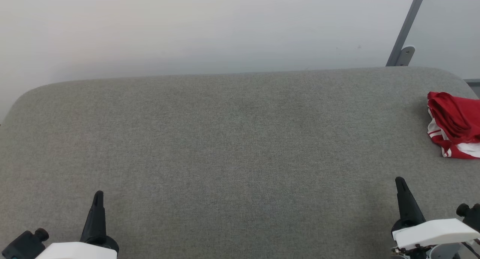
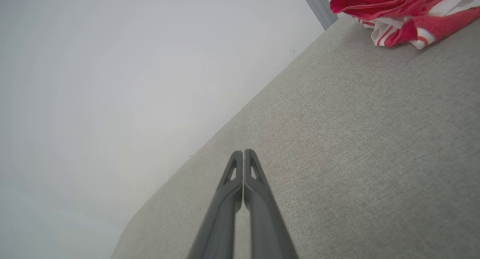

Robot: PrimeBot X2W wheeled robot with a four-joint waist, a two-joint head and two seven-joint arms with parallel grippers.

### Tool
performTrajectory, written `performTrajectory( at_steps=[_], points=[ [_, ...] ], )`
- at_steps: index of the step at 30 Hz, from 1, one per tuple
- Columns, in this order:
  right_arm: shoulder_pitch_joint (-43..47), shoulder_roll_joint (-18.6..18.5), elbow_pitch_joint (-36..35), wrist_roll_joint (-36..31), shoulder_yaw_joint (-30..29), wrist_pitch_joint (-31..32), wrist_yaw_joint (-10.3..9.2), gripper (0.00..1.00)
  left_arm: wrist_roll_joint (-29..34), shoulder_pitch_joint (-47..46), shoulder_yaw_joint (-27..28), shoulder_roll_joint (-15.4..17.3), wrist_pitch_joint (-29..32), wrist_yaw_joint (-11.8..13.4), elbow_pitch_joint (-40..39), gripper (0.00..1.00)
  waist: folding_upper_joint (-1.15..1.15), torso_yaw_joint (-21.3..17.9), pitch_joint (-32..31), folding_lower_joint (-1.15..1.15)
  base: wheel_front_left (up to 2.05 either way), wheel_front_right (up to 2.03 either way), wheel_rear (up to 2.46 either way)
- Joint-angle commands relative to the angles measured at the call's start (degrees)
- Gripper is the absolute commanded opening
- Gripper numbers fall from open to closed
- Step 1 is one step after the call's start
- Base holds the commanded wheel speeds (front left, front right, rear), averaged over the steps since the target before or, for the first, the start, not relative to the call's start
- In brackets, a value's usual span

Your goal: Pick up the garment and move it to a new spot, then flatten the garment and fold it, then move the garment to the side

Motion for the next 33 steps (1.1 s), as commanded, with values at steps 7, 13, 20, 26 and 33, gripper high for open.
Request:
performTrajectory(
  at_steps=[7, 13, 20, 26, 33],
  points=[
    [-1.9, 0.1, -0.4, 5.2, -0.3, 1.3, 0.0, 0.0, -4.9, -2.4, 0.4, -0.2, 1.4, -0.1, 0.2, 0.0, 0.0, 0.0, 0.0, 0.0, 0.0, 0.0, 0.0],
    [-2.4, 0.2, -0.3, 9.0, -0.4, 2.2, 0.0, 0.0, -8.6, -3.3, 0.5, -0.6, 2.4, -0.1, 0.7, 0.0, 0.0, -0.1, 0.1, 0.0, 0.0, 0.0, 0.0],
    [-3.0, 0.4, -0.2, 13.3, -0.6, 3.2, 0.0, 0.0, -12.7, -4.3, 0.7, -1.0, 3.6, -0.2, 1.3, 0.0, 0.0, -0.1, 0.1, 0.0, 0.0, 0.0, 0.0],
    [-3.5, 0.5, -0.1, 17.2, -0.7, 4.1, 0.0, 0.0, -16.4, -5.2, 0.8, -1.4, 4.7, -0.2, 1.9, 0.0, 0.0, -0.1, 0.1, 0.0, 0.0, 0.0, 0.0],
    [-3.9, 0.7, 0.1, 20.9, -0.9, 4.9, 0.0, 0.0, -20.0, -5.9, 0.9, -1.8, 5.8, -0.2, 2.4, 0.0, 0.0, -0.2, 0.2, 0.0, 0.0, 0.0, 0.0]
  ],
)
